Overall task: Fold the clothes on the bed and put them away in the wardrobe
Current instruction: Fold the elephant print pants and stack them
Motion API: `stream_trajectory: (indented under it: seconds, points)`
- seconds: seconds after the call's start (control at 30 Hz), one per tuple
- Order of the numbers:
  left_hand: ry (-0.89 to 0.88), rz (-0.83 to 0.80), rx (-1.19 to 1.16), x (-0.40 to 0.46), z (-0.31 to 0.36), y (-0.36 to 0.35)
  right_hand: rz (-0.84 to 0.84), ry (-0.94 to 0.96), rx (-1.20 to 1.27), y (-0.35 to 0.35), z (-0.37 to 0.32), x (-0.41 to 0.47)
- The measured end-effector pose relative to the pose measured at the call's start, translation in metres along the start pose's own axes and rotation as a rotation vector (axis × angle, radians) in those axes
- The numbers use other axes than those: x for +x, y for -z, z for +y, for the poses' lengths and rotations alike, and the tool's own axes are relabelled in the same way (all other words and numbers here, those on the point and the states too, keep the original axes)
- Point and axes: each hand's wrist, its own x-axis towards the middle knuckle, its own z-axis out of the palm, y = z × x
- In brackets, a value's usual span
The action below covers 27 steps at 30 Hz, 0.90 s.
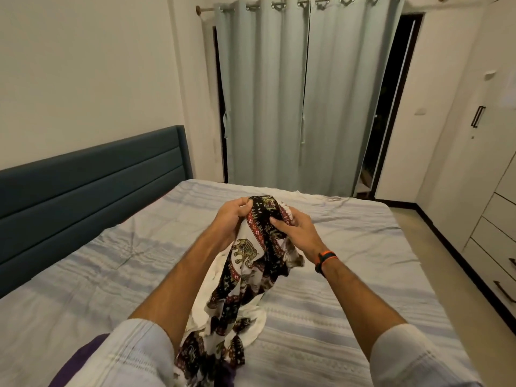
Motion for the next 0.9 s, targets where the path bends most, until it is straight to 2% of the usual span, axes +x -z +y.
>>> stream_trajectory:
  seconds: [0.1, 0.23, 0.43, 0.6, 0.67, 0.8, 0.9]
  points:
    - [-0.01, 0.043, 0.054, -0.001, -0.006, -0.008, 0.07, 0.054, -0.106, 0.012, -0.002, 0.007]
    - [0.011, 0.037, 0.264, 0.002, -0.012, -0.019, 0.069, 0.168, -0.332, 0.022, -0.003, 0.014]
    - [-0.006, 0.08, 0.485, 0.021, -0.005, -0.032, 0.055, 0.221, -0.343, 0.022, -0.012, 0.018]
    - [0.081, -0.149, 0.376, 0.029, 0.005, -0.029, -0.066, 0.255, -0.4, 0.023, -0.028, 0.025]
    - [0.062, -0.197, 0.354, 0.031, 0.007, -0.022, -0.112, 0.241, -0.383, 0.021, -0.03, 0.029]
    - [-0.066, -0.118, 0.468, 0.037, 0.008, -0.013, -0.06, 0.162, -0.371, 0.016, -0.026, 0.033]
    - [-0.157, -0.023, 0.494, 0.044, 0.006, -0.007, 0.044, 0.131, -0.538, 0.009, -0.025, 0.033]
